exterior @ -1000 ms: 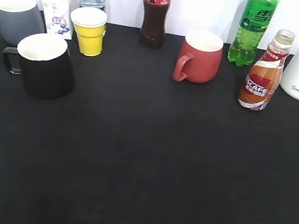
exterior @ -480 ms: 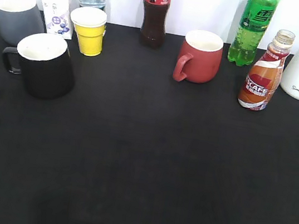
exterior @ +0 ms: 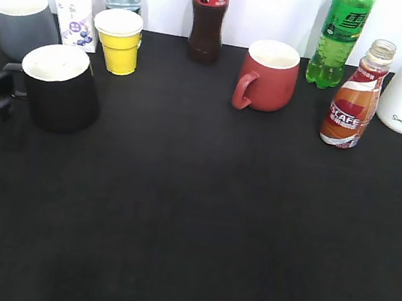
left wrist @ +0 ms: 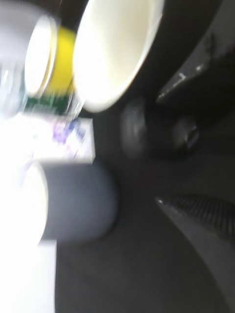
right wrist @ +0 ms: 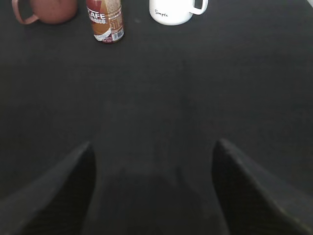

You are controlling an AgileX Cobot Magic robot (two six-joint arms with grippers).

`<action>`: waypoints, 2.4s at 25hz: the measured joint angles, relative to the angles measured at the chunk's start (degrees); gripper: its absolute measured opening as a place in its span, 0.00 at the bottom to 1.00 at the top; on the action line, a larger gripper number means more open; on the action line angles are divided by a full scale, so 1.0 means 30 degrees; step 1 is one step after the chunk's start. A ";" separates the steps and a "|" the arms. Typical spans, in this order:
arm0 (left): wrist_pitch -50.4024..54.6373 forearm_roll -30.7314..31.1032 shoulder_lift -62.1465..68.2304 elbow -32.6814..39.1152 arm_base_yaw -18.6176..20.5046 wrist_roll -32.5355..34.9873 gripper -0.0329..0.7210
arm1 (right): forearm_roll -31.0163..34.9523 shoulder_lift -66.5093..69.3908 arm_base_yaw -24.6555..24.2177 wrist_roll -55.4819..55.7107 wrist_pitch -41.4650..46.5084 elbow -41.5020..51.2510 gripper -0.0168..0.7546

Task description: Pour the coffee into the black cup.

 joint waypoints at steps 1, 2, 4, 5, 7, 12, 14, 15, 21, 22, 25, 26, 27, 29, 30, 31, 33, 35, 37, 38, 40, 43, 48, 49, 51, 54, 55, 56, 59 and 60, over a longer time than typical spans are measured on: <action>0.0000 0.0707 0.0346 -0.0390 0.0429 0.0000 0.62 | 0.0000 0.0000 0.0000 0.0000 0.0000 0.0000 0.77; 0.0015 0.1429 0.0628 -0.0630 0.0759 0.0000 0.62 | 0.0000 0.0000 0.0000 0.0000 0.0000 0.0000 0.77; 0.0015 0.2112 0.0983 -0.0962 0.1216 0.0000 0.62 | 0.0000 0.0000 0.0000 0.0000 0.0000 0.0000 0.77; 0.0015 0.2271 0.1167 -0.0981 0.1278 0.0000 0.62 | 0.0018 0.0000 0.0000 0.0000 0.0000 0.0000 0.77; 0.0015 0.2440 0.1536 -0.0981 0.1279 0.0000 0.62 | 0.0018 0.0000 0.0000 0.0000 0.0000 0.0000 0.77; 0.0030 0.2743 0.2356 -0.1990 0.1279 0.0000 0.62 | 0.0018 0.0000 0.0000 0.0000 0.0000 0.0000 0.77; 0.0030 0.2937 0.3131 -0.2624 0.1446 0.0000 0.62 | 0.0018 0.0000 0.0000 0.0000 0.0000 0.0000 0.77; 0.0030 0.3142 0.3554 -0.3059 0.1645 0.0000 0.62 | 0.0018 0.0000 0.0000 0.0000 0.0000 0.0000 0.77; -0.0715 0.7433 0.5926 -0.5841 0.2823 -0.0047 0.18 | 0.0018 0.0000 0.0000 0.0000 0.0000 0.0000 0.77; -0.0958 0.7412 0.5971 -0.5905 0.2839 -0.0330 0.14 | 0.0018 0.0000 0.0000 0.0000 0.0000 0.0000 0.77; -0.1603 0.7338 0.5814 -0.5448 0.2839 -0.1137 0.13 | 0.0018 0.0000 0.0000 0.0000 0.0000 0.0000 0.77; -0.1614 0.7432 0.5397 -0.5000 0.2839 -0.1210 0.13 | 0.0018 0.0000 0.0000 0.0000 0.0000 0.0000 0.77; -0.1552 0.7653 0.4803 -0.4648 0.2839 -0.1467 0.13 | 0.0018 0.0000 0.0000 0.0000 0.0000 0.0000 0.77; -0.1654 0.8990 0.3256 -0.4389 0.2839 -0.2112 0.12 | 0.0018 0.0000 0.0000 0.0000 0.0000 0.0000 0.77; -0.1701 0.9630 0.2605 -0.4389 0.2821 -0.2315 0.12 | 0.0018 0.0000 0.0000 0.0000 0.0000 0.0000 0.77; -0.1717 0.9940 0.2008 -0.4389 0.2808 -0.2719 0.12 | 0.0018 0.0000 0.0000 0.0000 0.0000 0.0000 0.77; -0.1785 1.0259 0.1274 -0.4373 0.2785 -0.3012 0.12 | 0.0018 0.0000 0.0000 0.0000 0.0000 0.0000 0.77; -0.1851 1.1180 0.1171 -0.4373 0.2740 -0.3072 0.12 | 0.0018 0.0000 0.0000 0.0000 0.0000 0.0000 0.77; -0.1845 1.1634 0.1171 -0.4373 0.2010 -0.3088 0.12 | 0.0018 0.0000 0.0000 0.0000 0.0000 0.0000 0.77; -0.1845 1.1681 0.1171 -0.4373 0.1451 -0.3088 0.12 | 0.0018 0.0000 0.0000 0.0000 0.0000 0.0000 0.77; -0.1845 1.1444 0.1171 -0.4373 0.0294 -0.3088 0.12 | -0.0039 0.0000 0.0000 0.0000 0.0000 0.0000 0.77; -0.1845 1.1171 0.1171 -0.4373 -0.0266 -0.3110 0.12 | -0.0093 0.0881 0.0000 -0.1071 -0.1505 -0.0307 0.77; -0.1845 1.1096 0.1171 -0.4373 -0.0266 -0.3132 0.12 | 0.0839 0.6088 0.0000 -0.1463 -1.1294 0.2053 0.77; -0.1845 1.1096 0.1171 -0.4373 -0.0266 -0.3138 0.12 | 0.0888 0.6991 0.0000 -0.1471 -1.4062 0.3104 0.77; -0.1665 1.1133 0.1171 -0.4373 -0.0266 -0.3155 0.12 | 0.0906 0.8435 0.0000 -0.1471 -1.9163 0.5000 0.76; -0.1416 1.1169 0.1171 -0.4373 -0.0266 -0.3155 0.12 | -0.0640 1.1441 0.0000 -0.1485 -2.5025 0.6517 0.76; -0.1416 1.1169 0.1171 -0.4373 -0.0266 -0.3155 0.12 | -0.0902 1.2872 0.0000 -0.1485 -2.6422 0.6552 0.76; -0.1416 1.1169 0.1171 -0.4373 -0.0266 -0.3155 0.12 | -0.1032 1.4573 0.0000 -0.1494 -2.8053 0.6597 0.76; -0.1416 1.1169 0.1171 -0.4373 -0.0266 -0.3182 0.12 | -0.2577 2.0421 0.0000 -0.0776 -3.2341 0.6613 0.76; -0.1409 1.1169 0.1171 -0.4373 -0.0266 -0.3201 0.12 | -0.3605 2.2074 0.0000 0.0108 -3.3918 0.6596 0.76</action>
